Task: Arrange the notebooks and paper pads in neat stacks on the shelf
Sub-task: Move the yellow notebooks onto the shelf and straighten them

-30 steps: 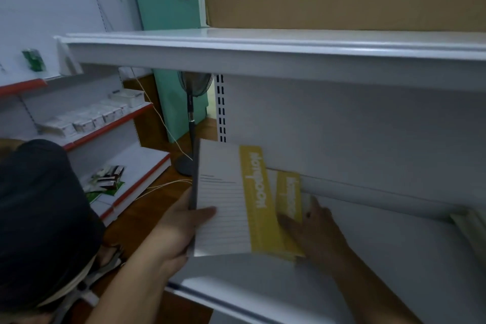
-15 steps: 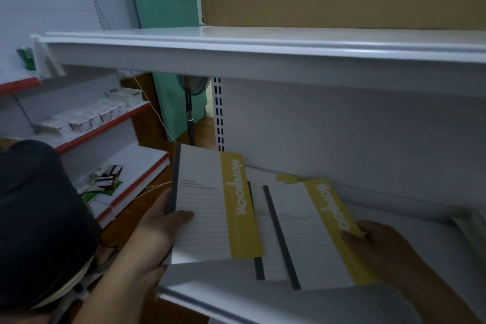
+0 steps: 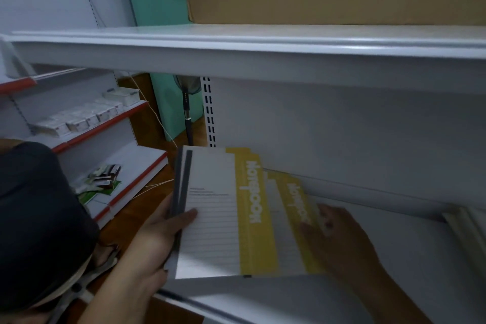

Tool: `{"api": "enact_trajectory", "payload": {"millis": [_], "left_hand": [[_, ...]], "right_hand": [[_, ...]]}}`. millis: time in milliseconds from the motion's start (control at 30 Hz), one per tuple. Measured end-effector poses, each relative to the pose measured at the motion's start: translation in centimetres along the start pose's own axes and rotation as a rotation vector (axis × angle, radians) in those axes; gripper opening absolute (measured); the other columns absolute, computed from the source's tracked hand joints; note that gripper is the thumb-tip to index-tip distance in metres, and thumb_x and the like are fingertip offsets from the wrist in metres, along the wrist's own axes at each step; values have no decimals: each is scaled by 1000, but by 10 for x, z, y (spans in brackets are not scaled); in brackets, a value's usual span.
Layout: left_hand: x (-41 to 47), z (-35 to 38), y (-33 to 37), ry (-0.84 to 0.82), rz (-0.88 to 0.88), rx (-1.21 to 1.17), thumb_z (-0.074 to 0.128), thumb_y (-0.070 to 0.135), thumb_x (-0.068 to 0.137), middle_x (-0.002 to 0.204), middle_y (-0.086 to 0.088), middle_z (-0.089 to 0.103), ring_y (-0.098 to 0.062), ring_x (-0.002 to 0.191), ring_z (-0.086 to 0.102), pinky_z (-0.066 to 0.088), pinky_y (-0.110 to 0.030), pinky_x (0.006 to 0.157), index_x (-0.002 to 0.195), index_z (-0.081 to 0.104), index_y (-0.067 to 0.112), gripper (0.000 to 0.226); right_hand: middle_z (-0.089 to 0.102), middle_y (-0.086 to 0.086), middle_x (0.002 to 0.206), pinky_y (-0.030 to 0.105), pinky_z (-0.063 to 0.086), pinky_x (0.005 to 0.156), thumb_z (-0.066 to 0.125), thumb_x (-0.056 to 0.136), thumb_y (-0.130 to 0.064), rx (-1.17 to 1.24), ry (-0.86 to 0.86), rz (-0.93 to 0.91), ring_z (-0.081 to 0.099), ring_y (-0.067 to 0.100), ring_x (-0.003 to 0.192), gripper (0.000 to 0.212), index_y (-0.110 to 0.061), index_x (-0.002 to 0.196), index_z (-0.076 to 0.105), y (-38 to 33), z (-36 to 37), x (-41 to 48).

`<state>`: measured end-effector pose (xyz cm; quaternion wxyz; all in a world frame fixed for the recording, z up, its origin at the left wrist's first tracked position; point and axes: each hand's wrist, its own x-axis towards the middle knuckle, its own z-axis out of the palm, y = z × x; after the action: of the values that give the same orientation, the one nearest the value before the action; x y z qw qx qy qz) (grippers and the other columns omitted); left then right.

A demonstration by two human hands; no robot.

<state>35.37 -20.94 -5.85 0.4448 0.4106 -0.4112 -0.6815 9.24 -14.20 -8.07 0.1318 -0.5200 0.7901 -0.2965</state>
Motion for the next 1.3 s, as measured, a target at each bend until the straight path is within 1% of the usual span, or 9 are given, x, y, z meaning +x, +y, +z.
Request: {"api": "enact_trajectory", "payload": {"millis": [100, 300, 400, 500, 600, 700, 833, 1000, 1300], "left_hand": [[0, -13, 1, 58, 17, 12, 63, 7, 79, 102, -15, 72, -38, 90, 70, 56, -50, 71, 117, 60, 26, 43], [-1, -17, 2, 141, 42, 43, 63, 15, 81, 103, -13, 72, -36, 93, 69, 55, -50, 74, 120, 58, 29, 41], [-4, 0, -2, 65, -11, 51, 66, 38, 70, 100, -14, 73, -38, 93, 69, 54, -53, 77, 116, 60, 29, 47], [-8, 5, -3, 25, -43, 70, 70, 24, 66, 94, -14, 74, -39, 88, 70, 54, -54, 76, 110, 61, 30, 46], [-9, -6, -1, 33, -32, 58, 70, 10, 69, 104, -16, 72, -43, 96, 67, 49, -63, 84, 116, 60, 32, 53], [-8, -14, 2, 57, -26, 24, 67, 10, 71, 105, -16, 71, -44, 98, 66, 47, -63, 88, 116, 60, 32, 50], [-10, -7, 8, 50, 6, 35, 68, 14, 71, 107, -15, 71, -43, 99, 66, 48, -62, 87, 115, 61, 30, 47], [-7, 41, 1, 33, 20, 133, 60, 10, 83, 99, -13, 70, -34, 85, 68, 54, -40, 62, 112, 59, 27, 34], [-7, 192, -90, -215, -251, 196, 62, 17, 88, 90, -4, 76, -23, 81, 72, 55, -32, 66, 105, 65, 22, 18]], "right_hand": [[69, -7, 75, 30, 51, 69, 66, 85, -26, 182, -210, 111, 64, 9, 69, 6, -27, 79, 67, 19, -7, 3], [69, 3, 60, 20, 45, 45, 58, 83, -4, 1004, -170, 296, 61, 10, 46, 11, -7, 83, 68, 13, -45, -3], [68, 2, 63, 22, 45, 50, 59, 86, -7, 895, -221, 181, 60, 10, 49, 13, -10, 76, 68, -28, -28, -9], [62, -7, 59, 25, 40, 56, 60, 88, -27, 657, -122, 21, 55, 7, 53, 21, -14, 72, 66, -48, -1, -7], [60, -3, 108, 32, 48, 80, 60, 82, -48, 232, 70, 54, 61, 17, 97, 39, -24, 113, 57, -35, 19, 7], [51, 7, 126, 33, 44, 90, 53, 82, -59, 38, -143, 187, 55, 26, 114, 63, -20, 131, 46, -14, 33, 14], [68, 6, 79, 30, 44, 64, 58, 89, -24, 251, -96, 173, 64, 23, 74, 16, -14, 79, 66, 24, -2, 11], [64, 1, 53, 18, 41, 42, 57, 86, -4, 1016, 0, 377, 55, 7, 43, 15, -6, 76, 68, 61, -63, -30], [71, -5, 82, 23, 51, 64, 68, 71, -6, 553, -3, 420, 64, 1, 67, 29, -26, 92, 67, 99, -70, -66]]}}
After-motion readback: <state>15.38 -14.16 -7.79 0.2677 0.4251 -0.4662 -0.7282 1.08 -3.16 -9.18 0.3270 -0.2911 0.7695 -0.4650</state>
